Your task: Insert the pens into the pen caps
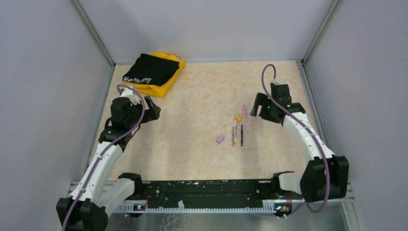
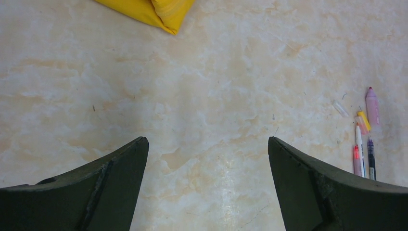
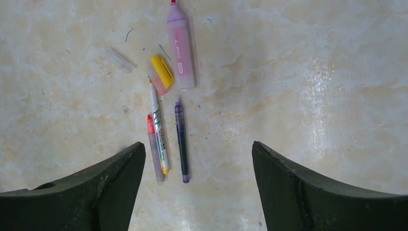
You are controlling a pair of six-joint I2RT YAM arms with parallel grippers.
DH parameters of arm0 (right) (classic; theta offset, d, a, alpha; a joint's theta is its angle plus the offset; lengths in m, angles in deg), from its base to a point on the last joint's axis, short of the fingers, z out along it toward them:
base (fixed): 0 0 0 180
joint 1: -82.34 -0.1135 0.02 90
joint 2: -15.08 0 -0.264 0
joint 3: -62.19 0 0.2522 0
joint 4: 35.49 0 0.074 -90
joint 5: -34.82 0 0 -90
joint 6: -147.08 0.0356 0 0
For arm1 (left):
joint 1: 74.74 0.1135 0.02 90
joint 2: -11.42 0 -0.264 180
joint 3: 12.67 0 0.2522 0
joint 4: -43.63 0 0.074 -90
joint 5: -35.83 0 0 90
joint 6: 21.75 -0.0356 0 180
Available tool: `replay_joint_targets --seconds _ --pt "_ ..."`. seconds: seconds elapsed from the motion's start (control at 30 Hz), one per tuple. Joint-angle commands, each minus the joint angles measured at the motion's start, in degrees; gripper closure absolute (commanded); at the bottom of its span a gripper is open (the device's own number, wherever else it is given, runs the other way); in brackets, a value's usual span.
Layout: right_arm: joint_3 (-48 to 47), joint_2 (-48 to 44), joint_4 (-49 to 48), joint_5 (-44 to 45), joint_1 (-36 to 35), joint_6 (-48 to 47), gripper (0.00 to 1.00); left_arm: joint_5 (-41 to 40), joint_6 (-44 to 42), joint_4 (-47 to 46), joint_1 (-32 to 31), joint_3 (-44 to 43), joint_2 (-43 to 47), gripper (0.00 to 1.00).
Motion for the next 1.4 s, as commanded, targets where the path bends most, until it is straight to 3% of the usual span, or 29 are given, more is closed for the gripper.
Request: replay_joint_targets --seconds 0.0,0.23,0.5,0.7,1.0,1.37 --pt "-6.12 6.18 -0.98 2.28 -1.07 -1.87 0.21 4.33 -0.58 -1.6 0.38 -0.37 -0.26 0.01" --pt "-11.88 18.31 -0.7 10.15 -8.18 -4.25 0.25 4.13 -0.55 -1.8 0.38 -0.68 -0.64 0.01" --pt "-15.47 27.25 -3.16 10.06 -8.73 -5.02 0.33 5.09 -0.55 -1.96 0.38 -0.76 -0.9 0.01" --pt "-15.65 30.37 -4.32 8.6 -9.01 -5.38 0.34 5.66 -0.53 -2.16 0.4 -0.76 -0.67 0.01" --pt "-15.8 33.36 -4.57 9.31 -9.18 -5.76 0.44 5.67 -0.55 -2.09 0.44 -0.83 -0.71 0.01" --pt "-16.53 36.33 -4.72 10.03 -10.74 -6.46 0.44 5.66 -0.55 -1.99 0.47 -0.84 -0.8 0.01"
